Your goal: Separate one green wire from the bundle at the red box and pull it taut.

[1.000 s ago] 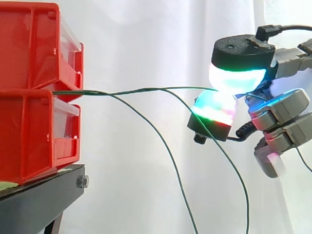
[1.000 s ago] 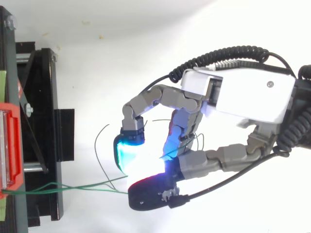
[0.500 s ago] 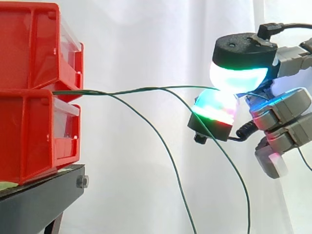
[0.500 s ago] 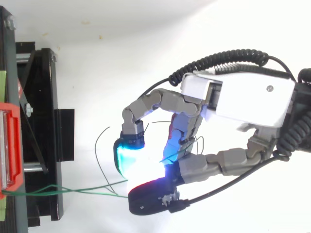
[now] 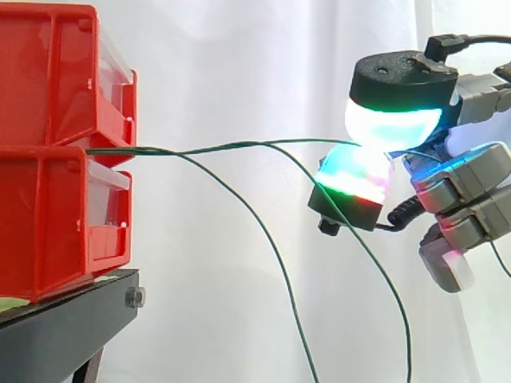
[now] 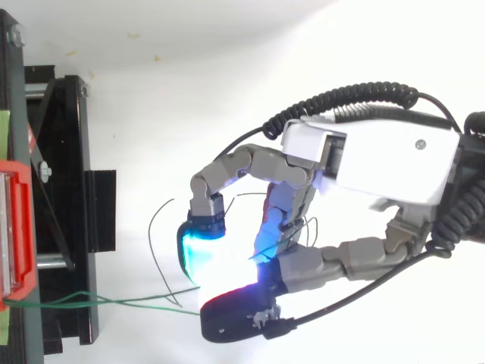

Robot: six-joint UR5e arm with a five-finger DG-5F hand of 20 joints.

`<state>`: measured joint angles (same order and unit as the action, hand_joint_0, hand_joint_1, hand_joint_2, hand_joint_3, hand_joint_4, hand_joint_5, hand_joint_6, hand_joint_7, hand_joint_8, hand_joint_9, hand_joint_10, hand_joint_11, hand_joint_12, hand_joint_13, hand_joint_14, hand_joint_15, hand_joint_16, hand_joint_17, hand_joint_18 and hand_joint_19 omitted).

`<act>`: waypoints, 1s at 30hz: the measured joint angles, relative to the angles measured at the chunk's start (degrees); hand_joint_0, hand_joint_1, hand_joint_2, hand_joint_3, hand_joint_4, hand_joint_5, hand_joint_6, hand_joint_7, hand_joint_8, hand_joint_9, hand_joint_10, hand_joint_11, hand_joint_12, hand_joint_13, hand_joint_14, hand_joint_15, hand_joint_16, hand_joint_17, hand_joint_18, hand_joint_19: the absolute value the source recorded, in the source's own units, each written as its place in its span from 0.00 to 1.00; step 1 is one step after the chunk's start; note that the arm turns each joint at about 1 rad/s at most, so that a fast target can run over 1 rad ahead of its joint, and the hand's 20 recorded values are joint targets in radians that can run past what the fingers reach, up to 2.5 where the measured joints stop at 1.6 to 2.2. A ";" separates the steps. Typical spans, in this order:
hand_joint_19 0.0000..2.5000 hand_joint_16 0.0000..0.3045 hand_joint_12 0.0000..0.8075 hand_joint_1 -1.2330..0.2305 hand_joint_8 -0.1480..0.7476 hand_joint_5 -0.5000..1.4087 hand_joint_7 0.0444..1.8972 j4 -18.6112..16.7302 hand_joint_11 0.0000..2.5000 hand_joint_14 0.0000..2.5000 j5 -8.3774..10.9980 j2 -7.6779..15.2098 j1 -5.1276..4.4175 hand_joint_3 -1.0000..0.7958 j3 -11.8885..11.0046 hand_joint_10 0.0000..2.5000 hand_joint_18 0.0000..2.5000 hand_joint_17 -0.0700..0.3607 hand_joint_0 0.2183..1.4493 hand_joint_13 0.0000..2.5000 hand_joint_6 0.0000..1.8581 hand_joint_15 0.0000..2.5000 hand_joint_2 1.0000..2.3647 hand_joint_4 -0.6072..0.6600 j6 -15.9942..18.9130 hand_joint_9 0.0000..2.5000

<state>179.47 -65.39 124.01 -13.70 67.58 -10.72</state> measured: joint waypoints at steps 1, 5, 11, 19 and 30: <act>0.28 0.18 0.47 0.31 0.50 0.20 0.63 0.00 0.65 0.00 0.00 0.00 -0.04 0.52 0.00 0.00 0.41 0.45 0.35 0.59 0.49 0.64 0.02 0.49 0.00 0.58; 0.28 0.18 0.47 0.31 0.50 0.20 0.63 0.00 0.65 0.00 0.00 0.00 -0.21 0.52 0.00 0.01 0.41 0.45 0.35 0.59 0.49 0.64 0.02 0.50 0.00 0.58; 0.27 0.18 0.47 0.31 0.50 0.20 0.63 0.00 0.65 0.00 0.00 0.00 -0.40 0.52 0.00 0.01 0.41 0.45 0.35 0.59 0.49 0.64 0.02 0.49 0.00 0.58; 0.28 0.18 0.47 0.31 0.49 0.20 0.63 0.00 0.65 0.00 0.00 0.00 -0.61 0.52 0.00 0.00 0.41 0.45 0.35 0.59 0.49 0.64 0.02 0.50 0.00 0.58; 0.27 0.18 0.46 0.31 0.50 0.20 0.63 0.00 0.65 0.00 0.00 0.00 -1.00 0.52 0.00 0.00 0.41 0.45 0.35 0.59 0.49 0.64 0.02 0.50 0.00 0.58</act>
<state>179.47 -65.39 124.01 -14.70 67.59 -10.72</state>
